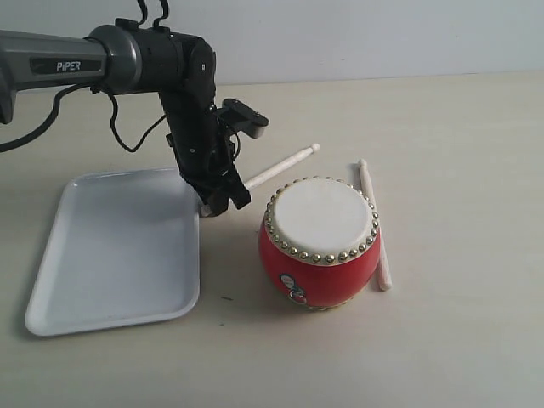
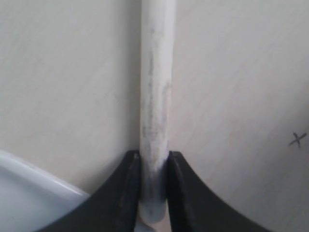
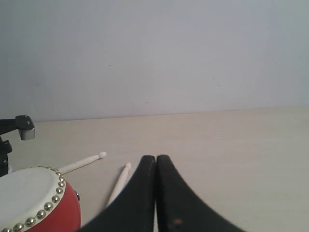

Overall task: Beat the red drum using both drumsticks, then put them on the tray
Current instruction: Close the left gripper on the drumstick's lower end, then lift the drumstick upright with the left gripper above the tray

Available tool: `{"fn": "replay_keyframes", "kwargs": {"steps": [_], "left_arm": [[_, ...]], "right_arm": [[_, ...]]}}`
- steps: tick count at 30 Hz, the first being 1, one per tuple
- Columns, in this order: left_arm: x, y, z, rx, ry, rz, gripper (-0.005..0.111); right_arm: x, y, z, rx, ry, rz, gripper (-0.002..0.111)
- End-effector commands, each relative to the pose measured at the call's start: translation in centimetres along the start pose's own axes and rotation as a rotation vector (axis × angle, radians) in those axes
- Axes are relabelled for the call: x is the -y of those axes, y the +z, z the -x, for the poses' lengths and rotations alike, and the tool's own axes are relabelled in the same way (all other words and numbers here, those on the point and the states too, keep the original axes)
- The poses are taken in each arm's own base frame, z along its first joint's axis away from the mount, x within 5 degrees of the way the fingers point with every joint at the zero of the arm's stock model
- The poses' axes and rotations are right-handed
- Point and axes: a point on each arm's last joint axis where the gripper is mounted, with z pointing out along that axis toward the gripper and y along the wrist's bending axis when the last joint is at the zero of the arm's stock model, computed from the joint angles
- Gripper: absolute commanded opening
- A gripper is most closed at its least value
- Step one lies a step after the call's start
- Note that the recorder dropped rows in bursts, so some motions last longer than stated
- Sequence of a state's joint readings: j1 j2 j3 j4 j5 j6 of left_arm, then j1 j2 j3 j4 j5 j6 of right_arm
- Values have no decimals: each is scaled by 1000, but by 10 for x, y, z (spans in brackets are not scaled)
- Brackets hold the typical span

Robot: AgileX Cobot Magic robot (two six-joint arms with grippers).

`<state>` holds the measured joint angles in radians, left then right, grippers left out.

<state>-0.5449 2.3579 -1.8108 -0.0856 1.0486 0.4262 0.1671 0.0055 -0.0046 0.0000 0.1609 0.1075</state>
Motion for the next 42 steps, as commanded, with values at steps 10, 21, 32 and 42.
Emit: {"fn": "replay_keyframes", "kwargs": {"steps": [10,21,32,42], "left_arm": [[-8,-78,22,298,-174,-108,0],[22,-131,-32,523,-257,-117,0],[73,-145,-137,754,-290,-90,0],[102,-152,-187,799,-265,-131,0]], "right_arm": [[0,0,-1,7,-5,-3,0],[0,0,-1,7,-5,-3,0],[0,0,-1,7,-5,-3,0],[0,0,-1,7,-5,-3,0]]}}
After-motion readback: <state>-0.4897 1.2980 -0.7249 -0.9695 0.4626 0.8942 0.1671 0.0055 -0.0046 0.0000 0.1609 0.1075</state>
